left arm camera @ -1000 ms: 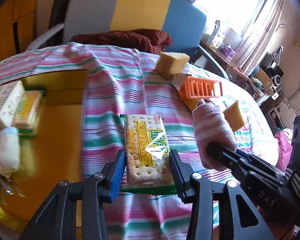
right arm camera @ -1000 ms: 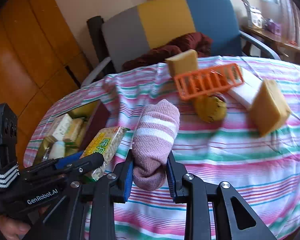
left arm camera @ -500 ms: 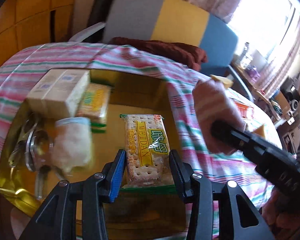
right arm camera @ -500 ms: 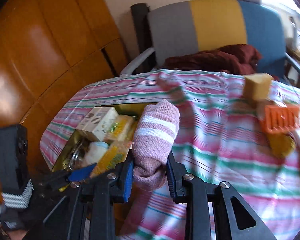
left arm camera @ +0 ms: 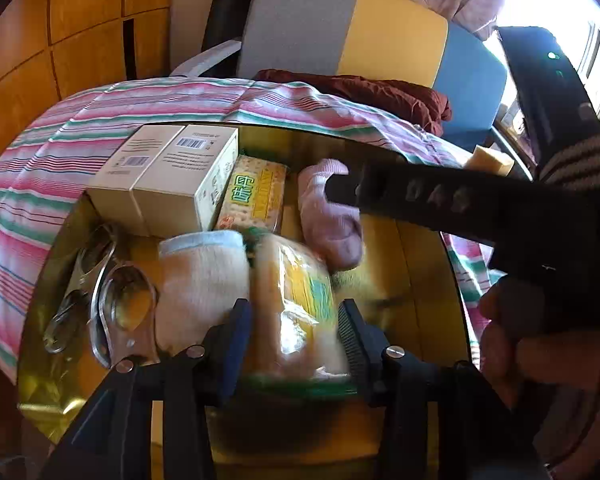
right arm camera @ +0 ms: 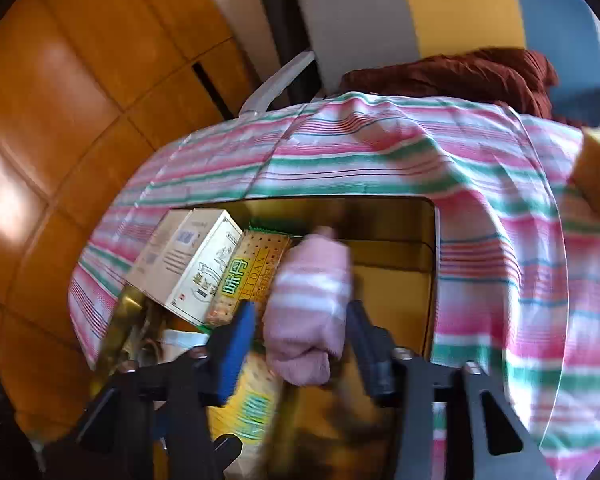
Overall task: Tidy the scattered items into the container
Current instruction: 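Carry the sock and cracker pack into the gold tin and open both tools, then move both tools back toward the yellow sponge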
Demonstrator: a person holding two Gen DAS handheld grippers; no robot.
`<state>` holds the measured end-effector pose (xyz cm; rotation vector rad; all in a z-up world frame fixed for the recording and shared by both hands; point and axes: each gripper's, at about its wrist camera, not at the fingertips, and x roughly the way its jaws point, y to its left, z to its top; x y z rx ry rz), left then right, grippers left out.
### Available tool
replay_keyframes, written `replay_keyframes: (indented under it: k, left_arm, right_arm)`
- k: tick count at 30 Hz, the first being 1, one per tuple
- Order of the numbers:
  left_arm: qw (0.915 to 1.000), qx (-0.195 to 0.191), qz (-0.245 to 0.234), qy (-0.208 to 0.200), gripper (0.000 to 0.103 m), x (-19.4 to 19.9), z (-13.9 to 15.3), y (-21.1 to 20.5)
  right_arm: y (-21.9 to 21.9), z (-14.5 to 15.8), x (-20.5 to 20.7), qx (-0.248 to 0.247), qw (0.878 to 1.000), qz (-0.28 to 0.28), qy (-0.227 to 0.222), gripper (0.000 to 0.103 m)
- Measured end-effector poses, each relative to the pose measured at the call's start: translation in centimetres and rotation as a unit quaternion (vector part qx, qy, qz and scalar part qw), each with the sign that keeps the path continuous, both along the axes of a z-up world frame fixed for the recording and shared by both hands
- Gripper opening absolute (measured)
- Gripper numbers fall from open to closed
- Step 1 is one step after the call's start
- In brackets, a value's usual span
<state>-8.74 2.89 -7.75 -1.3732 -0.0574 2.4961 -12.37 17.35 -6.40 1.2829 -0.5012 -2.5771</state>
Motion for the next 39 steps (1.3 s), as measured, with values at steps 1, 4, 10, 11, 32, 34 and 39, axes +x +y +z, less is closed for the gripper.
replay_keyframes:
  k: [1,4,10,11,32,34,39]
  left_arm:
    - [1.0000,0.003,0.001,0.001,0.046,0.2,0.2,-0.2]
    - [0.9996,0.026,0.008,0.004,0.046,1.1,0.9,-0.9]
    - [0.9998,0.016,0.001,0.014,0.036,2.5,1.5,-1.1]
    - [0.9999,0.012,-0.002,0.012,0.035,2.6,1.5,-0.9]
    - [0.9995,0.017,0.027,-0.007,0.030,3.2,0.0,-0.3]
    - [0.9992,0.014,0.037,0.002,0.030,3.6,0.8,0.2]
    - [0.9993,0.019,0.031,0.007,0.033,4.7,2.2,2.7]
  right_arm:
    - [0.0,0.4,0.4,0.002,1.000,-0.004,0.006,0.061]
    - [0.6,1.5,2.0,0.022,1.000,0.000,0.019,0.058]
    - [-0.5,1.1,2.4,0.077,0.996,0.035,0.004,0.026]
    - [-0.9,0.7,2.2,0.081,0.996,0.042,-0.004,0.024]
    - [4.5,2.5,6.1,0.042,0.997,0.006,0.057,0.046]
    - [6.9,2.2,7.5,0.045,0.997,-0.019,0.052,0.046]
    - [14.9,0.1,10.6,0.050,0.992,-0.116,0.011,0.047]
